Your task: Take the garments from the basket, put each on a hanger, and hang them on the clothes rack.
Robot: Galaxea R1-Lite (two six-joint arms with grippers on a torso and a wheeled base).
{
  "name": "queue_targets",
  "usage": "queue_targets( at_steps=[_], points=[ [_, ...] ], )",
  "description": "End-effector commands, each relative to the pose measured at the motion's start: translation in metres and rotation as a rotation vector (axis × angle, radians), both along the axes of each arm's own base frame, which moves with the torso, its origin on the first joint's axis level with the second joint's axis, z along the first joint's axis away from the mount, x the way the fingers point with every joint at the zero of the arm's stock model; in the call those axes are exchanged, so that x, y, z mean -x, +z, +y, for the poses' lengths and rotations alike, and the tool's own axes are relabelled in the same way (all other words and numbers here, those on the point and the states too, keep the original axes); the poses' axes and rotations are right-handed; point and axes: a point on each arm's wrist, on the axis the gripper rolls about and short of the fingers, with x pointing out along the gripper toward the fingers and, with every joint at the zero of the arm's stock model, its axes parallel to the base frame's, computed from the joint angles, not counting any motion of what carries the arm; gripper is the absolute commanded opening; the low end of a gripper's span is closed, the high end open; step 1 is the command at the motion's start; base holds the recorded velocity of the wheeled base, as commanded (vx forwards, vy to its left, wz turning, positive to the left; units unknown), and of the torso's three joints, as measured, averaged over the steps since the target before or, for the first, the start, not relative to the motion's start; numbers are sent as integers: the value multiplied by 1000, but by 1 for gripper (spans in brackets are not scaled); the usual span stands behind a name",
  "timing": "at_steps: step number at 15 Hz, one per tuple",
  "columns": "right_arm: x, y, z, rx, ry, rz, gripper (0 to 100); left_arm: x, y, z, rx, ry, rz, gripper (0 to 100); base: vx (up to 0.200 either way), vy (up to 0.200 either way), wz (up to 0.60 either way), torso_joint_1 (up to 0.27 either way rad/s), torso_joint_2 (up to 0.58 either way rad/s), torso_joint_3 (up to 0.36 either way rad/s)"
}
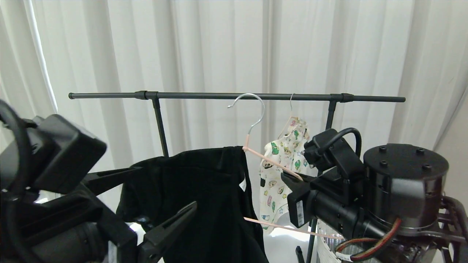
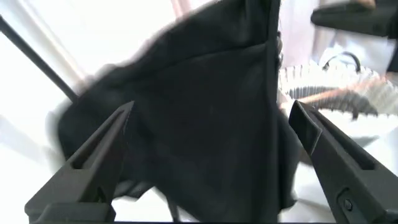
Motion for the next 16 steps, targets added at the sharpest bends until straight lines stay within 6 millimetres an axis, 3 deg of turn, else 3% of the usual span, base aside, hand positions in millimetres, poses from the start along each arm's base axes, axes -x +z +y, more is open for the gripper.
queue_targets(
  at_steps=[1,2,4,7,9,16],
  points=[
    [12,-2,-20,23,11,-16,0,18,7,25,80,-68,-37,100,0,0,0,0,0,0],
    [12,-2,-20,23,11,-16,0,18,7,25,80,-68,-37,100,0,0,0,0,0,0],
    [35,-10,-40,51,73,-61,0,18,0,34,86,-122,-14,100,0,0,0,0,0,0],
    [57,-12,-46,60,158,-76,0,18,-4,28,94,-291,43,100,0,0,0,0,0,0],
    [64,-15,-47,77,190,-80,0,17,-9,21,93,-400,96,100,0,0,0,0,0,0],
    [80,-20,-47,118,270,-100,0,8,-39,6,-7,-489,224,100,0,0,0,0,0,0]
  ],
)
